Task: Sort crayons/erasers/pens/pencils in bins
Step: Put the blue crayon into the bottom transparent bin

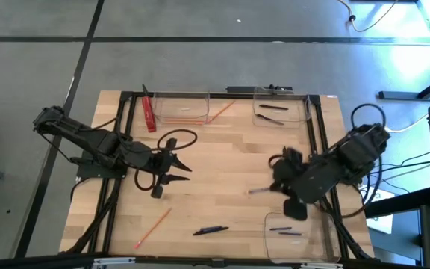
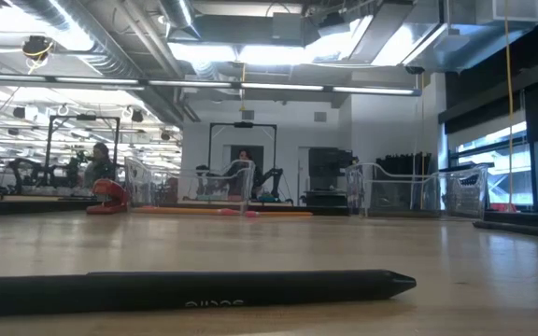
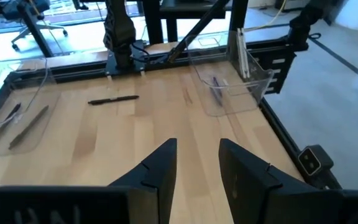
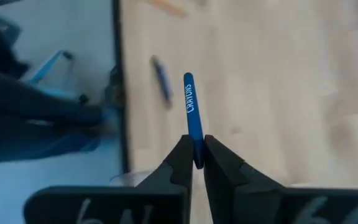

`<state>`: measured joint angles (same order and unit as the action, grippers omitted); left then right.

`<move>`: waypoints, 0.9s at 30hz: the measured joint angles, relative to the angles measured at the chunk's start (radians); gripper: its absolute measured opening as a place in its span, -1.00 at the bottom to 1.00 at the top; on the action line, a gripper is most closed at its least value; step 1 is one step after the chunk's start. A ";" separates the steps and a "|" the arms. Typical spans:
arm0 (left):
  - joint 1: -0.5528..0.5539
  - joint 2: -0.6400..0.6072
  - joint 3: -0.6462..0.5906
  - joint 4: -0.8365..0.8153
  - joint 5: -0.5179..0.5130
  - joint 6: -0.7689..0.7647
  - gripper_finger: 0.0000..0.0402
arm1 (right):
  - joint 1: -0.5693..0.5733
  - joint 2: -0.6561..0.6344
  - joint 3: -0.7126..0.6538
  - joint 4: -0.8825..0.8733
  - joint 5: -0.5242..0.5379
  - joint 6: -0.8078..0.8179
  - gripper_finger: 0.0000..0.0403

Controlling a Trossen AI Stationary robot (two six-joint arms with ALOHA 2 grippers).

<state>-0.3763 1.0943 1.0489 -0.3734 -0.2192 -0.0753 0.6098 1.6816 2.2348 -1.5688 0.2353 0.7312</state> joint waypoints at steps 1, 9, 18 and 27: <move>0.000 0.000 0.000 0.004 0.000 -0.001 -0.44 | 0.000 -0.024 -0.029 0.000 0.042 -0.005 -0.88; 0.005 0.000 0.000 0.019 -0.034 -0.028 -0.44 | 0.002 -0.212 -0.378 0.029 0.089 0.128 -0.85; 0.005 -0.001 0.000 0.031 -0.054 -0.056 -0.44 | 0.103 -0.271 -0.762 0.201 -0.089 0.410 -0.84; 0.005 -0.001 0.000 0.031 -0.054 -0.048 -0.44 | 0.154 -0.272 -1.025 0.518 -0.218 0.563 -0.84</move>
<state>-0.3714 1.0935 1.0489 -0.3428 -0.2729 -0.1238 0.7643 1.4093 1.2100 -1.0507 0.0175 1.2946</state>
